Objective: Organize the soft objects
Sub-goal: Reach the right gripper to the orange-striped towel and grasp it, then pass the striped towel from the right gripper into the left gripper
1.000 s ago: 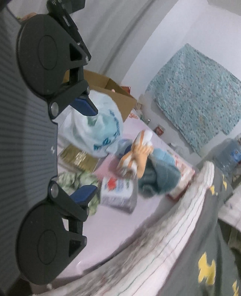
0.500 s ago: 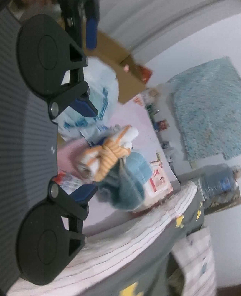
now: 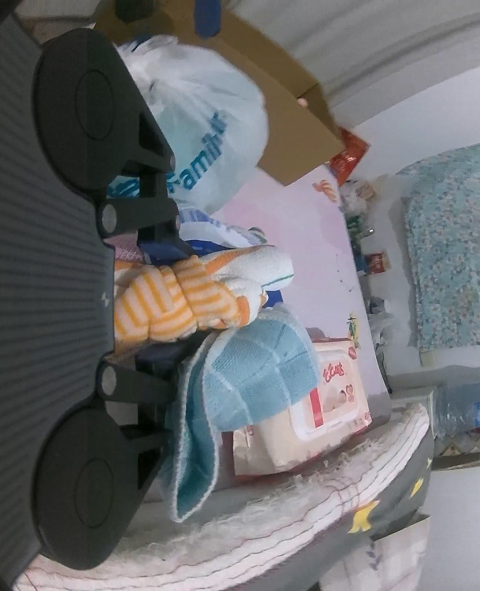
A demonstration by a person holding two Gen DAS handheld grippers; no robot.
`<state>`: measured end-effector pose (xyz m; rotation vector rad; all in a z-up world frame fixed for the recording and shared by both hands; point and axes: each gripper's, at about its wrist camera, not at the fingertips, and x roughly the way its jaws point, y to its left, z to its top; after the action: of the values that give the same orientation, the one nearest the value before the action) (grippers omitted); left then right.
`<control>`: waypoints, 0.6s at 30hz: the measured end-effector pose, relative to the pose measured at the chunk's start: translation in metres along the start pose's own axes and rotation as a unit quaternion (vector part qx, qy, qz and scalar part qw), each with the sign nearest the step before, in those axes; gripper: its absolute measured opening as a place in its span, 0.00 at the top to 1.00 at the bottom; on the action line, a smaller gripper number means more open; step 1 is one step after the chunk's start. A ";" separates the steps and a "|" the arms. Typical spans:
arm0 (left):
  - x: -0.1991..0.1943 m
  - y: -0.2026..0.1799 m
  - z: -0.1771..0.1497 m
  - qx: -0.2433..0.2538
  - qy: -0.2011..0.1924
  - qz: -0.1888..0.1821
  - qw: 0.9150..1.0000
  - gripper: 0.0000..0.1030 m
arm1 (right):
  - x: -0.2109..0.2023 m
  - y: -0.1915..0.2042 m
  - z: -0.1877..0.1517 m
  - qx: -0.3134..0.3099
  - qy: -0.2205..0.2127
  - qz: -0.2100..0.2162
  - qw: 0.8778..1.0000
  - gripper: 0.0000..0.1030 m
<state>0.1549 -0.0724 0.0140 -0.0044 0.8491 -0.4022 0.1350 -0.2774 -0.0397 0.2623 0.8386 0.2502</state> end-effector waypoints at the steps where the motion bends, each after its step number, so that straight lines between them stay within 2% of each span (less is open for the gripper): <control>1: 0.001 0.001 0.001 -0.003 -0.003 -0.004 1.000 0.06 | -0.003 -0.003 0.000 0.012 -0.004 0.007 1.000 0.58; 5: 0.003 -0.002 0.006 0.001 -0.011 -0.020 1.000 0.06 | -0.015 -0.014 0.002 0.058 -0.019 0.055 0.997 0.58; 10: 0.012 -0.014 0.006 0.019 0.000 -0.036 0.999 0.06 | -0.006 -0.021 0.005 0.099 0.013 0.095 0.990 0.57; 14: 0.020 -0.024 0.006 0.034 0.010 -0.056 0.998 0.06 | 0.001 -0.032 -0.001 0.162 0.034 0.147 0.975 0.57; 18: 0.030 -0.032 0.007 0.046 0.025 -0.072 0.996 0.11 | -0.005 -0.032 -0.011 0.202 0.036 0.198 0.959 0.57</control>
<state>0.1665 -0.1134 0.0019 0.0304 0.8811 -0.5797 0.1271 -0.3072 -0.0539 0.8123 0.9011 0.4646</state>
